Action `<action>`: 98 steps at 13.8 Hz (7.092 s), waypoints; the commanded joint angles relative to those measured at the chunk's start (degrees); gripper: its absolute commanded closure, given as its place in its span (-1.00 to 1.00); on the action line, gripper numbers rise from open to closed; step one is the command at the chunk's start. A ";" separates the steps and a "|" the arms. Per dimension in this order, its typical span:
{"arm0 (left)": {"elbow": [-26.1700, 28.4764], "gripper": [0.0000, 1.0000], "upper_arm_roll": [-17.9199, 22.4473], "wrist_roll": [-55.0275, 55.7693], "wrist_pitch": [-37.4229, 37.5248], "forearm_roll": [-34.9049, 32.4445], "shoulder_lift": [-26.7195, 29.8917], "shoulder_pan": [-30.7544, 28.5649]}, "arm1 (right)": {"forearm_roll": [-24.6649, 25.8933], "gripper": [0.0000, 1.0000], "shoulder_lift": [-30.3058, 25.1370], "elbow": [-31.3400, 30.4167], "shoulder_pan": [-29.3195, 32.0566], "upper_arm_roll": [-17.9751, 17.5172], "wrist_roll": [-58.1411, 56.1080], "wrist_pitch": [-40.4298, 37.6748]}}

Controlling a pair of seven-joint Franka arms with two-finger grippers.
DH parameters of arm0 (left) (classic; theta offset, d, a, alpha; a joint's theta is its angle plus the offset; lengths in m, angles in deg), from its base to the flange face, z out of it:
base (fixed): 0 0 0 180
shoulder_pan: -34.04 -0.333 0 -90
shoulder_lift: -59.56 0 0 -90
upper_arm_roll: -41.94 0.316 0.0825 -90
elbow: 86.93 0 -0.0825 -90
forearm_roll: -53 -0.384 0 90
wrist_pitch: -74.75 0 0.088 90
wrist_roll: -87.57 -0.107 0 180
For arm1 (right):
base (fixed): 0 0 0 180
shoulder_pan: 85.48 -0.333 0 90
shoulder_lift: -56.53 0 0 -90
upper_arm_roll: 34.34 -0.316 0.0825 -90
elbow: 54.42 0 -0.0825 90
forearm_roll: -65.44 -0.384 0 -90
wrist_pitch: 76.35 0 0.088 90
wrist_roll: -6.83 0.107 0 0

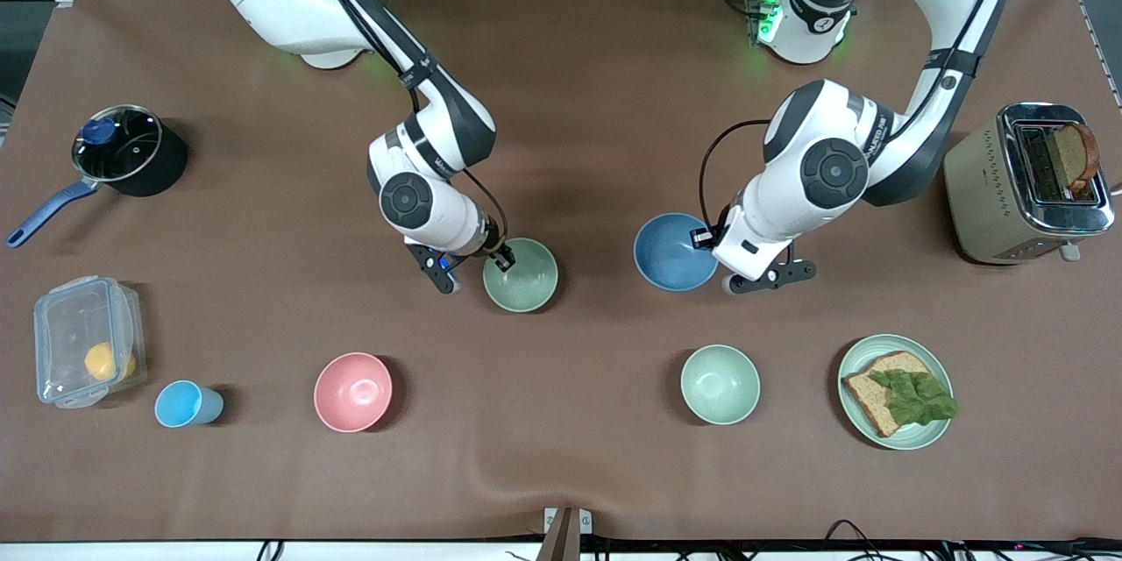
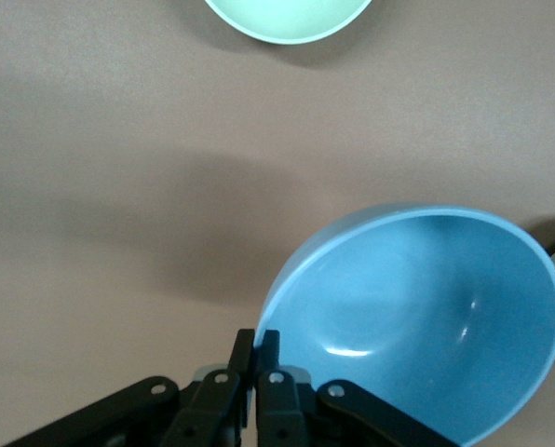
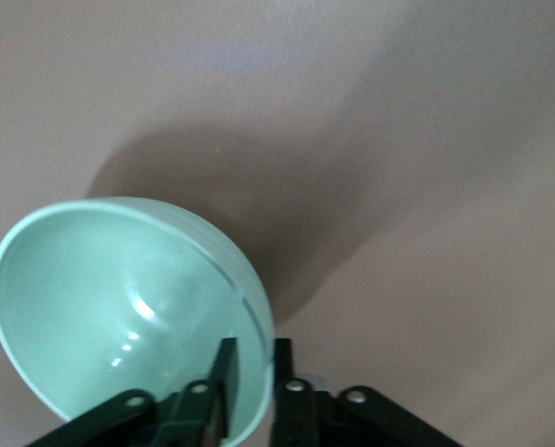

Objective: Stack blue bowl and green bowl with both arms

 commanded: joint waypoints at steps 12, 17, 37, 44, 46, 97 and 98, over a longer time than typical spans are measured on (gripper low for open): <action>-20.63 1.00 0.67 22.11 0.16 0.70 -15.79 12.61 | 0.80 -1.00 0.00 2.68 4.28 3.45 19.41 -2.36; -22.94 1.00 1.29 33.28 -8.53 0.70 -20.29 19.04 | 1.15 -1.00 4.14 2.68 1.37 3.63 24.53 4.86; -22.94 1.00 5.68 35.50 -13.99 0.70 -24.43 26.86 | 2.29 -1.00 5.81 2.68 1.46 5.74 26.11 5.04; -22.94 1.00 5.86 35.41 -15.22 0.61 -25.83 27.48 | 2.82 -1.00 6.16 2.77 0.84 5.65 26.55 6.70; -22.94 1.00 5.95 35.41 -15.22 0.52 -26.01 27.92 | 2.82 -1.00 6.51 2.85 0.49 5.56 27.25 7.24; -8.44 -1.00 15.18 -32.53 28.55 0.42 24.00 -5.48 | 14.68 -1.00 -29.52 16.39 19.04 13.38 -75.84 -47.26; -8.53 -1.00 15.18 -32.71 28.55 0.95 24.00 -5.48 | 14.68 -1.00 -29.52 16.39 19.04 13.38 -75.84 -47.26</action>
